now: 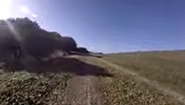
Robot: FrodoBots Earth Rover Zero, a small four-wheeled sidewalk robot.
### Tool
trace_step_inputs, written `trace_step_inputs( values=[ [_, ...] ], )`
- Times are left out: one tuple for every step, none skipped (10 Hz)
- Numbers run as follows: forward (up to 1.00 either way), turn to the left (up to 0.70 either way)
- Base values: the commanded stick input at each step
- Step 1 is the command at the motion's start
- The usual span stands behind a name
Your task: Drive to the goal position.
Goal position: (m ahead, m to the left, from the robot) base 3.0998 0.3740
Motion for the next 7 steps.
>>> trace_step_inputs(
  values=[
    [0.70,0.00],
    [0.70,0.00],
    [0.70,0.00],
    [0.70,0.00],
    [0.70,0.00],
    [0.70,0.00],
    [0.70,0.00]
  ],
)
